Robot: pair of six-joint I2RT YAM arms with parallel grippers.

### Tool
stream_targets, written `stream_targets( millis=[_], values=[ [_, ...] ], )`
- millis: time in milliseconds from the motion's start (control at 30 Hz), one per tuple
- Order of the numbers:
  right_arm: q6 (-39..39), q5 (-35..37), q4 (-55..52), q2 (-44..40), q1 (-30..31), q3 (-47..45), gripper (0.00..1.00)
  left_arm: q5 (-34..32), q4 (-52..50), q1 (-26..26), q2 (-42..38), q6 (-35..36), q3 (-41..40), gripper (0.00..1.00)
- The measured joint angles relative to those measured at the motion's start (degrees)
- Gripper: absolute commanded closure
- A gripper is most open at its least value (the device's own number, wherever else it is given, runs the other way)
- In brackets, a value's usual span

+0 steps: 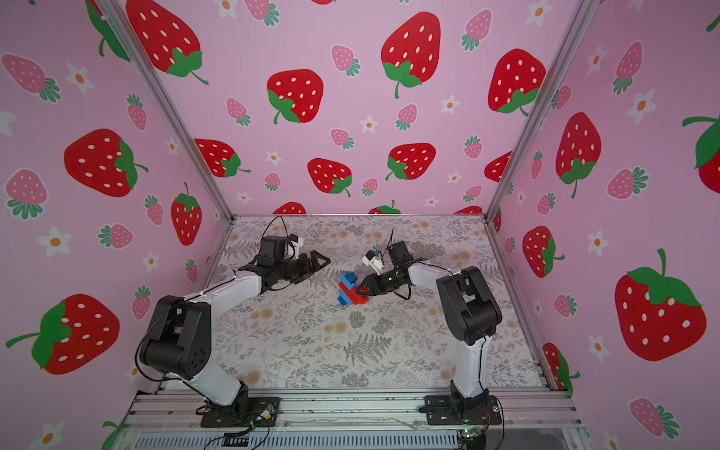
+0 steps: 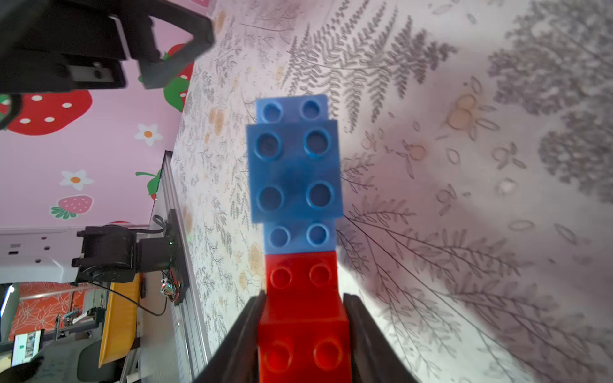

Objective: Assemble a heart with lego
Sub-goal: Adjust the lego brick at the center of the board, then reset both arms

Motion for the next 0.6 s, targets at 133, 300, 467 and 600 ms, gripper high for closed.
stream_targets(
  millis=[133, 300, 467, 600],
  values=[
    [6.08, 4.09, -1.11, -1.66, -1.86, -1.88, 0.14, -7.80, -3.82, 0.22, -4.24, 2.12, 0.00, 0.01],
    [7.58, 17.64, -4.46, -16.02, -8.33, -5.40, 0.01, -21.84, -8.55, 2.27, -12.22, 6.01, -0.33, 0.01],
    [4.37, 36.30, 5.29, -33.64, -20.06, -15.50, 0.01, -36.13, -6.67, 9.35, -18.93, 10.58, -6.58, 0.01],
    [0.09, 44.06, 22.05, -32.30, -26.75, -27.74, 0.01, -41.77, 0.92, 13.55, -18.21, 15.28, -16.90, 0.01]
  ],
)
